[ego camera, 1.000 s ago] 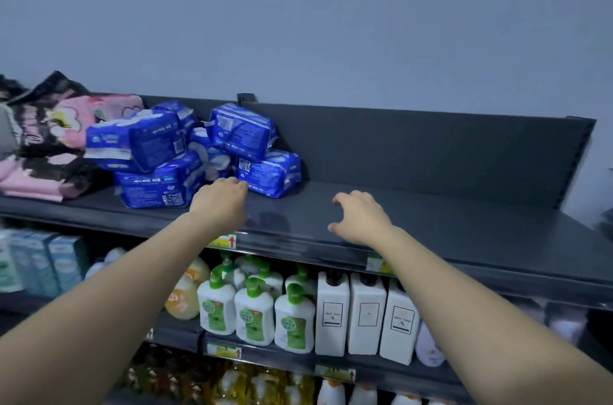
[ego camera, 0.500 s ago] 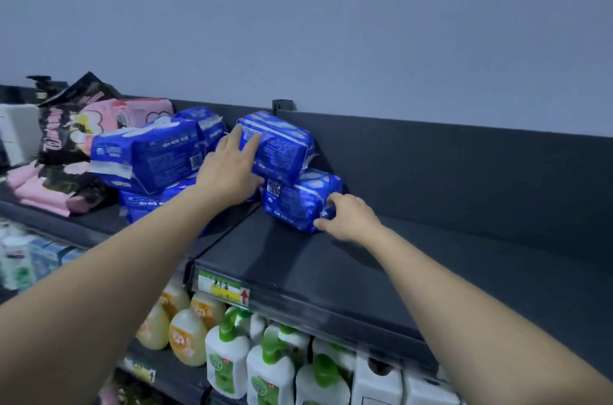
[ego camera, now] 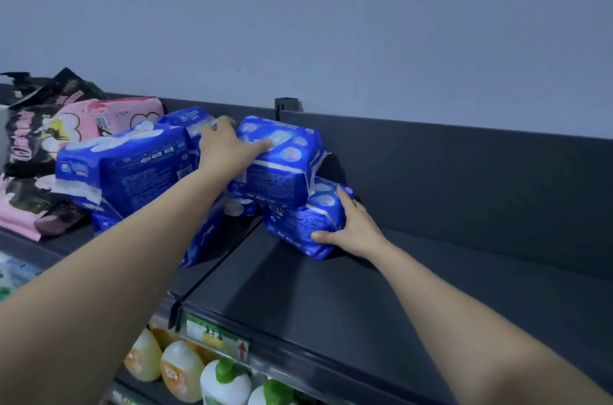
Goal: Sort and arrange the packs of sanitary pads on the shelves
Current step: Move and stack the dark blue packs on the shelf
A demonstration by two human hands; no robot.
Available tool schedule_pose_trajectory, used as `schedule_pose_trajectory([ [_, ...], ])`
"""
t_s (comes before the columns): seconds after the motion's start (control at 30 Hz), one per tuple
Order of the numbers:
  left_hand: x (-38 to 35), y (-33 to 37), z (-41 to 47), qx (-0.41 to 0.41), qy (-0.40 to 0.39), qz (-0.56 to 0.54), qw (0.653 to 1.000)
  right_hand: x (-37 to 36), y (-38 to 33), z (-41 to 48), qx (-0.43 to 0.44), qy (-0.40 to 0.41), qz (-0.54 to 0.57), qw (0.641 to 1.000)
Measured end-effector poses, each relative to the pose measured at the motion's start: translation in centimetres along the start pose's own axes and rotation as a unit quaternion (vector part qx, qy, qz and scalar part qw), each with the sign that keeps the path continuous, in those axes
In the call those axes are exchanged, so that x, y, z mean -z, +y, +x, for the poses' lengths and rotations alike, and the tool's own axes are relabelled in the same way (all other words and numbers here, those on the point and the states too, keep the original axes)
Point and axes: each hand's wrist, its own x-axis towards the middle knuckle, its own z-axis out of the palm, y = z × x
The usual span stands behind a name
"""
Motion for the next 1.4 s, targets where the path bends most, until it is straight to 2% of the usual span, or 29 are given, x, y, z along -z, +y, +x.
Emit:
schedule_pose_trajectory([
  [0.07,0.3,-0.9,0.6,0.085,-0.076,-0.086,0.99,-0.2,0.1,0.2,0.025,0.062,-0.055,0.996],
  [0.17,1.1,-2.2,0.9,0.132,-0.168,-0.214,0.953,-0.5,0.3,0.2,0.019,0.123,-0.007,0.992],
  [0.33,1.6,-4.5,-0.6,0.086,-0.3,-0.284,0.906,0.7,1.0,0.1,0.006,0.236,0.034,0.971],
  [0.47,1.9,-5.9,-2.1,0.026,-0.382,-0.256,0.887,3.3,1.1,-0.5,-0.087,0.325,0.072,0.939],
  [0.53,1.7,-6.3,-2.7,0.013,-0.417,-0.238,0.877,4.6,1.2,-0.5,-0.142,0.347,0.175,0.91],
  [0.6,1.4,-6.5,-3.3,0.025,-0.463,-0.228,0.856,5.8,0.9,-1.0,-0.191,0.347,0.352,0.848],
  [0.63,1.4,-6.6,-3.5,0.031,-0.48,-0.224,0.848,6.3,0.9,-1.6,-0.217,0.326,0.403,0.828],
  [0.73,1.8,-6.7,-3.8,0.031,-0.501,-0.195,0.843,6.7,1.6,-3.3,-0.275,0.238,0.437,0.822],
  [0.77,2.0,-6.7,-4.0,0.031,-0.502,-0.183,0.844,6.5,1.9,-3.7,-0.288,0.222,0.422,0.83],
  [0.83,2.3,-6.7,-4.2,0.036,-0.506,-0.173,0.844,6.0,2.6,-3.8,-0.274,0.246,0.346,0.863],
  [0.9,2.2,-6.7,-4.4,0.04,-0.498,-0.188,0.846,5.9,2.6,-3.6,-0.2,0.332,0.265,0.883],
  [0.97,1.8,-6.6,-4.7,0.048,-0.477,-0.224,0.849,6.0,0.7,-3.9,-0.103,0.36,0.211,0.903],
  [1.0,1.6,-6.5,-4.9,0.052,-0.47,-0.246,0.846,6.1,-0.4,-3.9,-0.05,0.343,0.168,0.923],
  [1.07,1.4,-6.1,-5.3,0.059,-0.465,-0.279,0.838,6.0,-1.7,-3.4,0.006,0.264,-0.012,0.964],
  [1.13,1.2,-6.1,-5.5,0.06,-0.461,-0.287,0.838,5.5,-2.8,-2.9,-0.002,0.205,-0.225,0.953],
  [1.2,1.2,-6.4,-5.4,0.065,-0.447,-0.299,0.84,5.2,-3.2,-2.5,-0.033,0.185,-0.367,0.911],
  [1.27,1.4,-6.6,-5.3,0.063,-0.449,-0.311,0.835,6.0,-3.3,-2.3,-0.071,0.16,-0.426,0.888],
  [1.33,1.7,-6.8,-5.3,0.054,-0.453,-0.315,0.832,7.0,-3.3,-2.2,-0.115,0.122,-0.444,0.88],
  [1.4,1.8,-6.9,-5.4,0.054,-0.448,-0.316,0.835,7.3,-2.9,-2.2,-0.134,0.103,-0.413,0.895],
])
